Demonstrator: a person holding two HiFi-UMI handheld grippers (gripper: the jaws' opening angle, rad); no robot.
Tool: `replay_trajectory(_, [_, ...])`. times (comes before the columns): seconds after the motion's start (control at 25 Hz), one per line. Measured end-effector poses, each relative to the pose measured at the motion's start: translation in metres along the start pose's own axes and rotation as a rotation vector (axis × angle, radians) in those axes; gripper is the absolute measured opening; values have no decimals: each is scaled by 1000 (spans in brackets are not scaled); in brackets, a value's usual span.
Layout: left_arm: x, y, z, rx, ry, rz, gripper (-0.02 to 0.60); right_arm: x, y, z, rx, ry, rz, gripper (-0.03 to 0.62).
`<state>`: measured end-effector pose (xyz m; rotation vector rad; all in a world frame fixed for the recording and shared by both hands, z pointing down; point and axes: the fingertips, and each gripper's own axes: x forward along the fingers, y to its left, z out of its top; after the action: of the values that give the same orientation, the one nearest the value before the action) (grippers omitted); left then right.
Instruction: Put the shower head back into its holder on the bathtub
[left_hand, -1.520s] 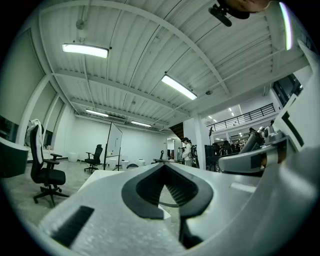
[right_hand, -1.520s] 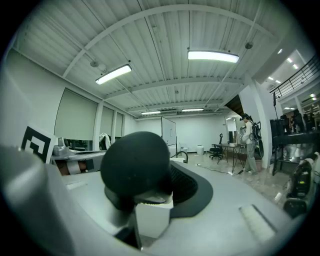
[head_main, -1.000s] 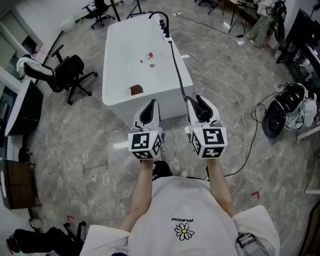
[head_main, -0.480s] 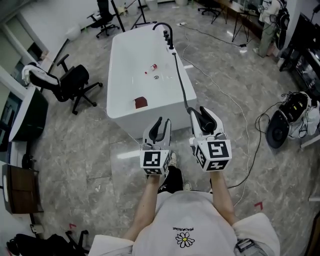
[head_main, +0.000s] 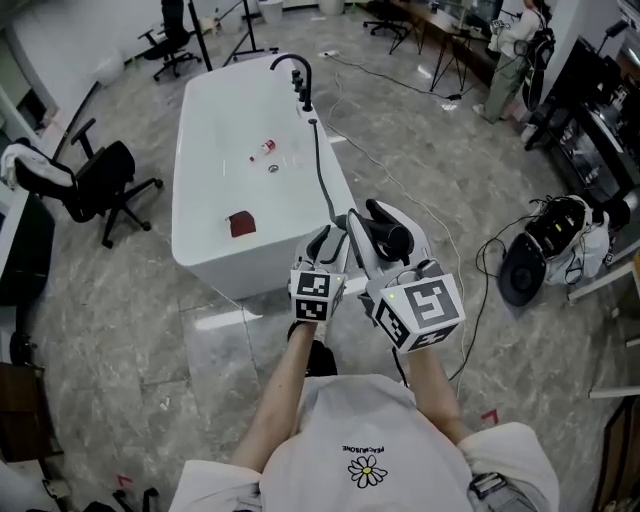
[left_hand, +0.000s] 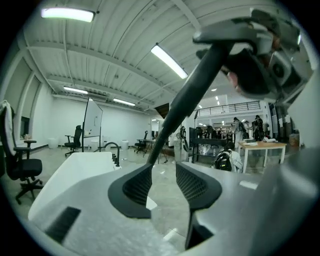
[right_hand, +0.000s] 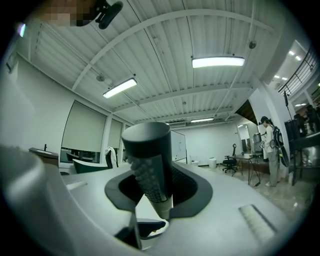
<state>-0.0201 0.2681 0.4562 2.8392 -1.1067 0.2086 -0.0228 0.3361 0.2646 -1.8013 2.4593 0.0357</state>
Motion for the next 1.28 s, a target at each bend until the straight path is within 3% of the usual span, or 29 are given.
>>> replay_trajectory(0.4, [103, 73, 19, -24, 47, -61, 137, 81, -25, 48, -35, -35, 5, 114])
replay_trajectory(0.56, [131, 91, 23, 30, 69, -80, 69, 112, -37, 49, -32, -25, -15, 114])
replay_trajectory(0.8, [164, 137, 27, 47, 76, -88, 66, 156, -48, 37, -26, -11, -45, 114])
replay_trajectory(1.12, [202, 221, 98, 141, -19, -35, 65, 194, -62, 44, 8, -51, -86, 114])
replay_trajectory(1.28, [224, 241, 139, 212, -80, -40, 66, 208, -66, 52, -24, -69, -100, 114])
